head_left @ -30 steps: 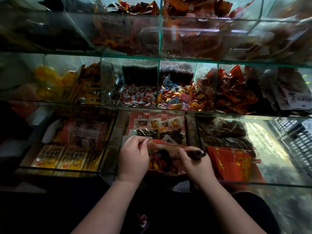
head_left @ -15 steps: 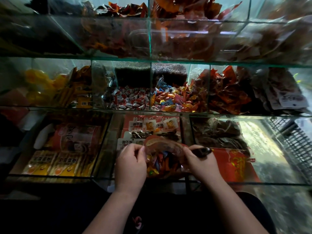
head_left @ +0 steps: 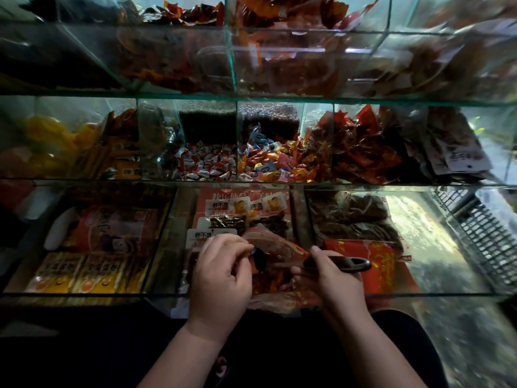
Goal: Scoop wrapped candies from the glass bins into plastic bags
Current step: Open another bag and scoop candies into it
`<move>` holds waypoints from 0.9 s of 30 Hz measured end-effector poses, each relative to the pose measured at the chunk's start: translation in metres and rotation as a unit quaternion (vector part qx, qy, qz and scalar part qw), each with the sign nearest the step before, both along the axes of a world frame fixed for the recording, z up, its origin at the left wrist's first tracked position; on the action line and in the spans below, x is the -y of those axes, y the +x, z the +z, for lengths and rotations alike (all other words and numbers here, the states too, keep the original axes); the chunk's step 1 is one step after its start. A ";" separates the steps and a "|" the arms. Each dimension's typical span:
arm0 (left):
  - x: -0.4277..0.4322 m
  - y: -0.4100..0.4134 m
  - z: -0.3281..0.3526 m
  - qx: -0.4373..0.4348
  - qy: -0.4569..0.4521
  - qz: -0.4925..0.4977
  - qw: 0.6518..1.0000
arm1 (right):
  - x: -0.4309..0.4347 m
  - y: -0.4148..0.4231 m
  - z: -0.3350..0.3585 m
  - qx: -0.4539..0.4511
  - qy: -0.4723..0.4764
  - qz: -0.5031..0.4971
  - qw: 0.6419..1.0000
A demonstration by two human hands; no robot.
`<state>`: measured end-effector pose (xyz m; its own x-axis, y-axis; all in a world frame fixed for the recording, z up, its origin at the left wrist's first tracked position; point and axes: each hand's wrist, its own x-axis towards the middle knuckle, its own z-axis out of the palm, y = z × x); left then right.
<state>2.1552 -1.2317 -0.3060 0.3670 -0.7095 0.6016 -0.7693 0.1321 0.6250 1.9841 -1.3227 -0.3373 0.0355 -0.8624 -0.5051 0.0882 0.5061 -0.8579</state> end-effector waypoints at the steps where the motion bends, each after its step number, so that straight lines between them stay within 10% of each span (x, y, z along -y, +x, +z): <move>1: -0.002 -0.003 0.001 -0.020 0.006 -0.025 0.999 | 0.000 -0.003 0.003 0.018 0.006 -0.009 1.000; 13: 0.022 -0.017 -0.025 -0.086 0.346 -0.023 0.934 | -0.014 -0.059 0.048 0.065 -0.036 -0.010 0.997; 20: 0.041 -0.024 -0.050 -0.058 0.370 -0.011 0.927 | -0.034 -0.066 0.084 0.098 -0.117 0.016 0.988; 27: 0.041 -0.032 -0.025 -0.025 0.207 -0.006 0.978 | -0.044 -0.074 0.127 0.116 -0.157 0.014 0.981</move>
<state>2.1228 -1.2729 -0.3310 0.3782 -0.8931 0.2435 -0.7360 -0.1306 0.6643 1.9100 -1.2785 -0.2106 0.1437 -0.9713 -0.1897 0.2888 0.2245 -0.9307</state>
